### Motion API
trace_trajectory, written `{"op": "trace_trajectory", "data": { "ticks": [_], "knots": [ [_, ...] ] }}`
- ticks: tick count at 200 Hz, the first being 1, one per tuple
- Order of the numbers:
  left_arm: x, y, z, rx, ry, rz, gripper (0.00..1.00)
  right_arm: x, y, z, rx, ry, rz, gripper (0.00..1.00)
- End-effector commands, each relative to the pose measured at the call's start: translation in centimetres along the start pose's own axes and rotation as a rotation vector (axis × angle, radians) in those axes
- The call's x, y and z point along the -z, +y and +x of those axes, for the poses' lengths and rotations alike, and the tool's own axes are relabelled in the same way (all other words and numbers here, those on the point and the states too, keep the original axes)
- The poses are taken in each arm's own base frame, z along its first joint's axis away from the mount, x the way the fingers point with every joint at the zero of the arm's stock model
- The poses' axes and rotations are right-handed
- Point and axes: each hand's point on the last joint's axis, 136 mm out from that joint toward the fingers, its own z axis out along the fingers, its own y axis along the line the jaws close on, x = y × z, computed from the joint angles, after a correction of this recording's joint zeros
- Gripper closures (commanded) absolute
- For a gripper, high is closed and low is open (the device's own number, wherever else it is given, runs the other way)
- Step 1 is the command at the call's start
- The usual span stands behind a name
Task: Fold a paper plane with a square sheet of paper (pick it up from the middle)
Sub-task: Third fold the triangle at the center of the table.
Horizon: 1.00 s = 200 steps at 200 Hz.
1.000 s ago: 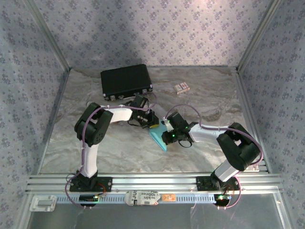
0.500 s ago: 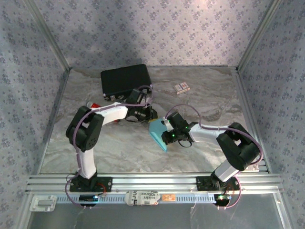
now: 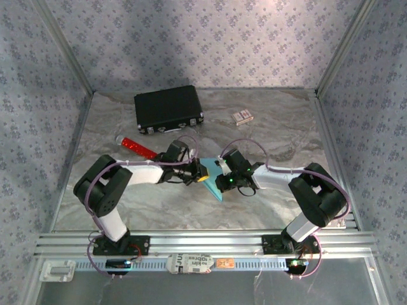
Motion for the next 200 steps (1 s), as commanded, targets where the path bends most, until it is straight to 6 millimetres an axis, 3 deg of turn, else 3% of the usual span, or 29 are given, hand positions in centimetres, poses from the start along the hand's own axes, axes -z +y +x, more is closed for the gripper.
{"op": "trace_trajectory", "data": {
  "ticks": [1,75,200],
  "knots": [
    [0.2,-2.1,0.0,-0.005,-0.030,0.088,0.96,-0.6,-1.2,1.3,-0.032,0.053,0.050,0.94],
    [-1.1,-0.4,1.2,0.026,-0.001,0.062,1.00,-0.7,-1.3,1.2,-0.032,0.052,0.056,0.94],
    [-2.2,1.4,1.5,0.030,0.021,0.016,1.00,-0.8,-1.3,1.4,-0.035,0.056,0.057,0.94]
  ]
}}
